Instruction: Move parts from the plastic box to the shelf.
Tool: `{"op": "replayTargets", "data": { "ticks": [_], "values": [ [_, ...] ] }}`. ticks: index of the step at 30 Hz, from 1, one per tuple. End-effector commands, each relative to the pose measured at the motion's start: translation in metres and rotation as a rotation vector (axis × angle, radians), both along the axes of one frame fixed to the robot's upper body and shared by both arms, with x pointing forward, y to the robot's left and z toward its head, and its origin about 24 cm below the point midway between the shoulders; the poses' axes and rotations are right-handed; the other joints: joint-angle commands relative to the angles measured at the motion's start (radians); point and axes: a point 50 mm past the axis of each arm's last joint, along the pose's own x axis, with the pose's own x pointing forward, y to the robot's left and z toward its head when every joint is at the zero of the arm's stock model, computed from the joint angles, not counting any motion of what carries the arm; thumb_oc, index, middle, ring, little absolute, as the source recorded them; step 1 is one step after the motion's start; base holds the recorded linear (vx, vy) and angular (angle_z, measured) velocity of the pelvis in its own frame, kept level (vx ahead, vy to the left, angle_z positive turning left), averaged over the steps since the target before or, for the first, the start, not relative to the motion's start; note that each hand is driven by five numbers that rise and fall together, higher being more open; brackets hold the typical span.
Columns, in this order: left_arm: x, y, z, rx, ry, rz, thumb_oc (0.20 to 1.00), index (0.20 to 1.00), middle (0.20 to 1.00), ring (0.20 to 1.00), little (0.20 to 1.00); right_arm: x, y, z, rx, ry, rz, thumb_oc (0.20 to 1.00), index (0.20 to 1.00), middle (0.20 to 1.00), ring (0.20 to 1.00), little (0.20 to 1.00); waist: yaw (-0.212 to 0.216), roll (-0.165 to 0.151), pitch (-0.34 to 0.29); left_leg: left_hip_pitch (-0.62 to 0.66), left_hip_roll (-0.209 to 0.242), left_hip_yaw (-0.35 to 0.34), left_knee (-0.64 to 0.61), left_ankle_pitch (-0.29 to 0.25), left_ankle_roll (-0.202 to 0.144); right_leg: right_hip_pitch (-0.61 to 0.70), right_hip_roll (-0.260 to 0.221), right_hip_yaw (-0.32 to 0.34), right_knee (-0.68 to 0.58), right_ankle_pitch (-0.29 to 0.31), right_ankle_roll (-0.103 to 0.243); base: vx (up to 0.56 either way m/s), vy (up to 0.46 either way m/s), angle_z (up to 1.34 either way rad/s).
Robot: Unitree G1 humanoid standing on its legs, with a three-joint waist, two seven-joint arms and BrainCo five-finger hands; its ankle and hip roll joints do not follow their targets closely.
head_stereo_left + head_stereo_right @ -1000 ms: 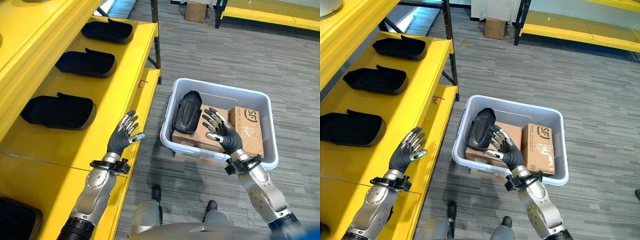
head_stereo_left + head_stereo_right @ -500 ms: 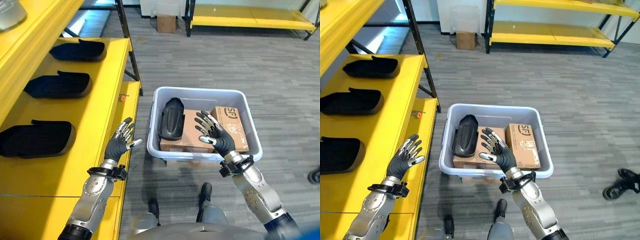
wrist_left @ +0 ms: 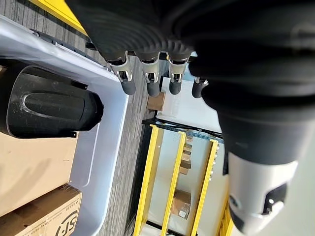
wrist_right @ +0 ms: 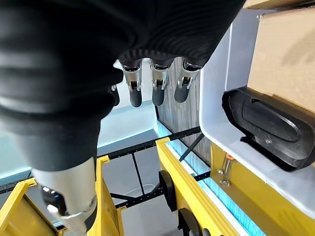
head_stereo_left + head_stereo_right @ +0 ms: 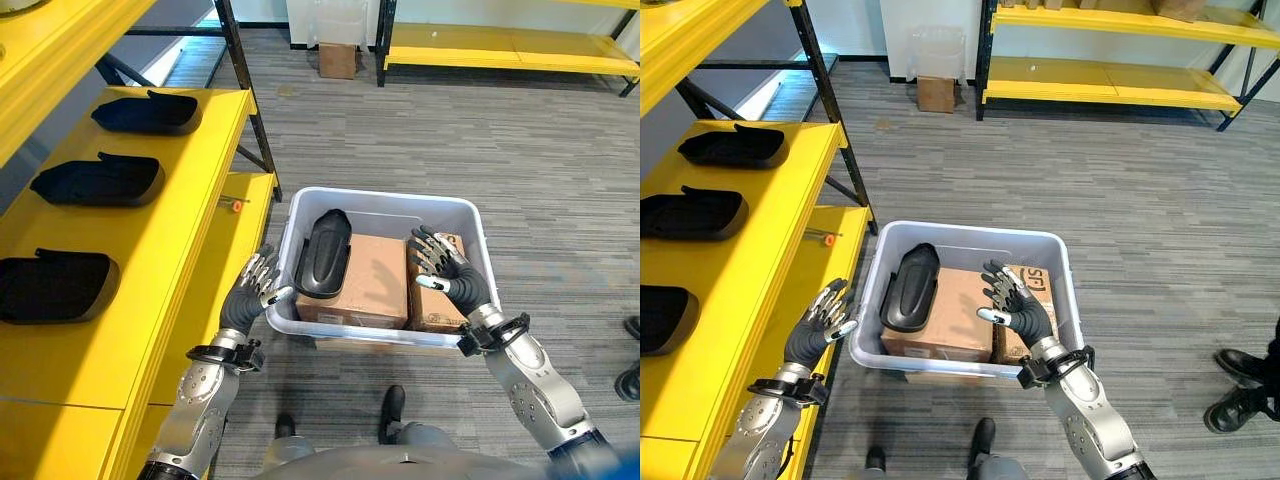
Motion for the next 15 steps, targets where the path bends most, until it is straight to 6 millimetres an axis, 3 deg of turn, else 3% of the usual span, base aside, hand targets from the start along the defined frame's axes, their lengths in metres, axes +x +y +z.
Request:
{"op": "replayTargets", "data": {
  "ticks": [1,3,4,5,6,7,8,10,12,13,15],
  "values": [
    [0.006,0.006,0.020,0.030,-0.100,-0.019,1.000,1.000,1.000,1.000,1.000,-0.002,0.002,0.026,0.076,-0.127,0.014,1.000,1.000,1.000,1.000,1.000,0.000,-0.034,-0.005,-0.014,0.008,-0.040,0.135,0.009,-0.019,0.013,-0.044,0.038,0.148,-0.194,0.041,0.08,-0.141,0.06],
    [0.007,0.005,0.020,0.027,-0.100,-0.024,1.000,1.000,1.000,1.000,1.000,-0.002,0.002,0.025,0.079,-0.127,0.017,1.000,1.000,1.000,1.000,1.000,0.002,-0.036,0.003,-0.047,0.008,-0.052,0.208,0.025,-0.027,0.022,-0.036,0.040,0.141,-0.201,0.029,0.01,-0.127,0.01],
    [0.009,0.003,0.022,0.033,-0.112,-0.041,1.000,1.000,1.000,1.000,1.000,-0.001,0.000,0.028,0.067,-0.140,0.020,1.000,1.000,1.000,1.000,1.000,0.032,-0.063,0.058,-0.161,-0.058,-0.173,0.414,0.067,-0.030,0.057,-0.031,0.049,0.122,-0.206,0.004,-0.02,-0.129,0.03],
    [0.009,0.003,0.022,0.034,-0.112,-0.041,1.000,1.000,1.000,1.000,1.000,-0.001,0.000,0.028,0.068,-0.140,0.020,1.000,1.000,1.000,1.000,1.000,0.030,-0.063,0.057,-0.163,-0.059,-0.174,0.414,0.067,-0.030,0.056,-0.032,0.048,0.122,-0.205,0.004,0.00,-0.139,0.14],
    [0.010,0.002,0.023,0.036,-0.115,-0.045,1.000,1.000,1.000,1.000,1.000,-0.001,0.000,0.030,0.069,-0.151,0.021,1.000,1.000,1.000,1.000,1.000,0.040,-0.071,0.068,-0.197,-0.071,-0.199,0.377,0.063,-0.026,0.059,-0.035,0.045,0.112,-0.207,0.008,0.09,0.034,0.16],
    [0.009,0.002,0.023,0.032,-0.113,-0.047,1.000,1.000,1.000,1.000,1.000,-0.001,-0.004,0.030,0.056,-0.152,0.002,1.000,1.000,1.000,1.000,1.000,0.028,-0.075,0.067,-0.214,-0.021,-0.178,0.240,0.046,-0.018,0.063,-0.045,0.023,0.097,-0.215,0.027,0.09,0.031,0.19],
    [0.009,0.002,0.023,0.032,-0.112,-0.047,1.000,1.000,1.000,1.000,1.000,-0.001,-0.004,0.030,0.056,-0.152,0.002,1.000,1.000,1.000,1.000,1.000,0.029,-0.076,0.066,-0.209,-0.021,-0.176,0.230,0.050,-0.018,0.063,-0.045,0.023,0.097,-0.215,0.027,0.10,0.098,0.33],
    [0.011,0.000,0.026,0.037,-0.127,-0.046,1.000,1.000,1.000,1.000,1.000,0.002,-0.005,0.032,0.047,-0.168,-0.025,1.000,1.000,1.000,1.000,1.000,0.032,-0.066,0.087,-0.273,0.041,-0.171,0.098,0.132,-0.030,0.059,-0.066,0.019,0.097,-0.216,0.051,0.06,0.191,0.34],
    [0.012,0.001,0.027,0.056,-0.136,-0.037,1.000,1.000,1.000,1.000,1.000,0.003,-0.007,0.033,0.035,-0.178,-0.034,1.000,1.000,1.000,1.000,1.000,0.034,-0.048,0.085,-0.278,0.047,-0.163,0.050,0.160,-0.048,0.057,-0.079,0.033,0.096,-0.215,0.069,0.14,0.284,-0.09],
    [0.010,0.003,0.025,0.051,-0.134,-0.026,1.000,1.000,1.000,1.000,1.000,0.001,-0.005,0.032,0.039,-0.170,-0.024,1.000,1.000,1.000,1.000,1.000,0.036,-0.039,0.082,-0.254,0.042,-0.156,0.057,0.126,-0.039,0.059,-0.085,0.052,0.103,-0.220,0.076,0.23,0.539,-0.58],
    [0.014,0.004,0.031,0.057,-0.165,-0.021,1.000,1.000,1.000,1.000,1.000,0.000,0.002,0.033,0.046,-0.177,0.001,1.000,1.000,1.000,1.000,1.000,0.035,-0.040,0.094,-0.285,-0.010,-0.102,0.133,0.063,-0.021,0.046,-0.158,0.083,0.099,-0.168,0.112,0.16,0.493,-0.93]
  ]
}}
